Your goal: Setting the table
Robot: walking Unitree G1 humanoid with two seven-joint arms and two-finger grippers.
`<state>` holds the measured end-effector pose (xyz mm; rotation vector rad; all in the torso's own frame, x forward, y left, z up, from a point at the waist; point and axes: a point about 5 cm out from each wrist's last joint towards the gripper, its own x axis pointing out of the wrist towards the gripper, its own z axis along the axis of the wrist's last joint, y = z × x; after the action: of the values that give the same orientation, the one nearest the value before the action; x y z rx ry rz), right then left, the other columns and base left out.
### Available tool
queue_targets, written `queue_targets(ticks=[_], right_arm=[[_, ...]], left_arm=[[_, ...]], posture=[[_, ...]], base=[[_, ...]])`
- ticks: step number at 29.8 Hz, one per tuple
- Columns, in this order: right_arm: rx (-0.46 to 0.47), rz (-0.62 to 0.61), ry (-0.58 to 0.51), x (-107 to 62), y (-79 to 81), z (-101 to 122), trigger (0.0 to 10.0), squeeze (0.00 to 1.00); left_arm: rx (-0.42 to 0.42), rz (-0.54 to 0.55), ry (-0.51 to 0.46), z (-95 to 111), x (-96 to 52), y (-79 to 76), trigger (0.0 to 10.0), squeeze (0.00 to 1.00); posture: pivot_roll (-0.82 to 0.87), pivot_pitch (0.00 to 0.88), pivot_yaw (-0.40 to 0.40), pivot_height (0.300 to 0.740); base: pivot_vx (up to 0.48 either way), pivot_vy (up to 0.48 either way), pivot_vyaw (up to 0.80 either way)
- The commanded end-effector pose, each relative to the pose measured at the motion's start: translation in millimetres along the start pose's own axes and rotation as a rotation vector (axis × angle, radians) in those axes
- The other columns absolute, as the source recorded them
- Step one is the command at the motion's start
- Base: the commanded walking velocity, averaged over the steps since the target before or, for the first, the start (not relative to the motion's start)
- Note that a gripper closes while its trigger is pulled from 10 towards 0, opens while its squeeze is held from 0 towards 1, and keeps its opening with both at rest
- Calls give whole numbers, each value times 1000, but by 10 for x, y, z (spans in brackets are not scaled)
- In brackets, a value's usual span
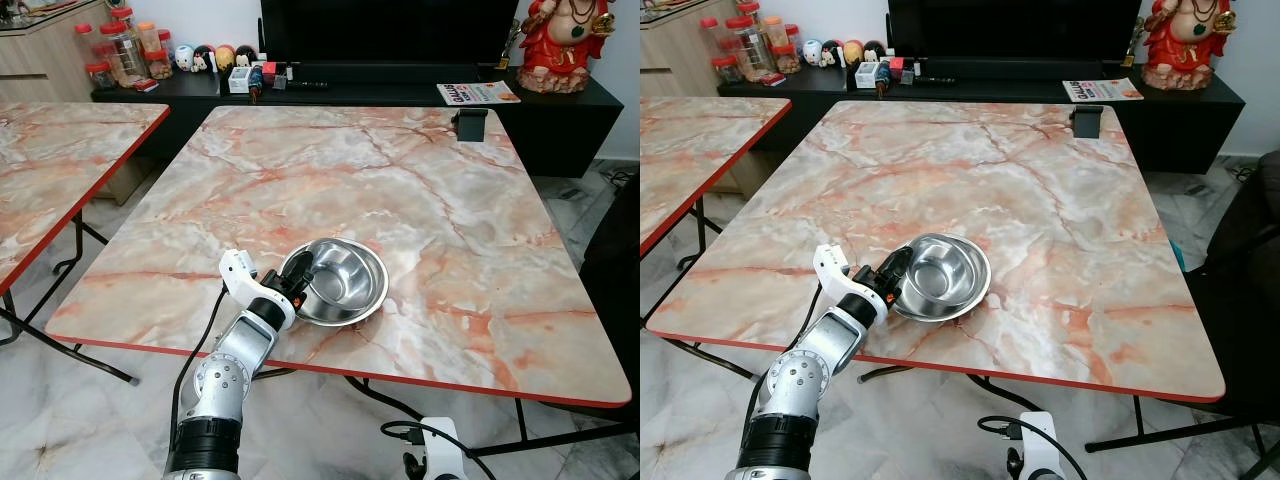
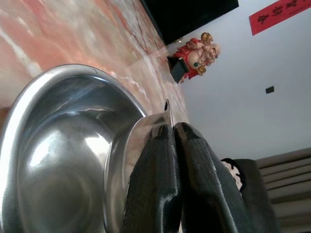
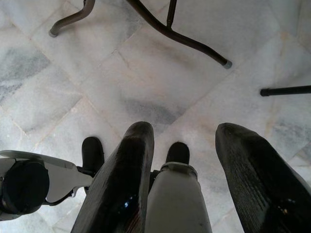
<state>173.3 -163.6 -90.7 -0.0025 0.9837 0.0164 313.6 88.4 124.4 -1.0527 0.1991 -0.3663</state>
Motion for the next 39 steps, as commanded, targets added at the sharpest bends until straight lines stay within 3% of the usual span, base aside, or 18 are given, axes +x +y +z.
queue_targets(ticks=[1, 4, 5, 6, 7, 16, 17, 18, 22, 23, 31, 33, 34, 39], right_arm=[[16, -1, 4, 1, 16, -6, 10000, 0], [16, 0, 4, 1, 17, -7, 10000, 0], [16, 0, 4, 1, 17, -7, 10000, 0], [16, 0, 4, 1, 17, -7, 10000, 0], [16, 0, 4, 1, 17, -7, 10000, 0], [17, -1, 6, 0, 14, -13, 10000, 0], [17, -2, 5, -1, 14, -13, 10000, 0], [17, -1, 5, -1, 14, -13, 10000, 0], [17, -1, 6, -1, 14, -15, 10000, 0], [17, -1, 6, -1, 14, -17, 10000, 0], [17, -1, 7, -2, 15, -23, 10000, 0], [17, -1, 7, -2, 16, -23, 10000, 0], [16, 1, 7, -2, 19, -23, 10000, 0], [16, 2, 7, -1, 23, -21, 10000, 0]], left_arm=[[21, 9, 19, -15, 30, -23, 10000, 0], [24, 11, 23, -20, 29, -17, 10000, 39], [25, 11, 25, -21, 29, -16, 10000, 216], [25, 12, 25, -21, 28, -16, 10000, 216], [26, 13, 26, -24, 28, -14, 10000, 435], [40, 29, 31, -36, 24, 7, 10000, 416], [42, 29, 33, -38, 24, 8, 10000, 737], [43, 30, 34, -38, 24, 9, 10000, 804], [48, 36, 32, -35, 24, 18, 10000, 694], [51, 40, 33, -36, 25, 23, 10000, 0], [84, 62, 27, -23, 20, 46, 10000, 0], [113, 66, 22, -6, 22, 46, 10000, 0], [185, 73, 9, 39, 31, 43, 10000, 0], [276, 72, -5, 116, 46, 17, 10000, 0]], posture=[[24, 0, 55, 740], [24, 0, 56, 740], [24, 0, 57, 740], [24, 0, 57, 740], [24, 0, 57, 740], [24, 0, 57, 740], [25, 0, 57, 740], [25, 0, 57, 740], [24, 0, 58, 740], [24, 0, 57, 740], [26, 0, 56, 740], [27, 0, 56, 740], [28, 0, 56, 740], [27, 0, 58, 740]], base=[[0, 0, 0], [0, 0, 0], [0, 0, 0], [0, 0, 0], [0, 0, 0], [0, 0, 0], [0, 0, 0], [0, 0, 0], [0, 0, 0], [0, 0, 0], [0, 0, 0], [0, 0, 0], [0, 0, 0], [0, 0, 0]])
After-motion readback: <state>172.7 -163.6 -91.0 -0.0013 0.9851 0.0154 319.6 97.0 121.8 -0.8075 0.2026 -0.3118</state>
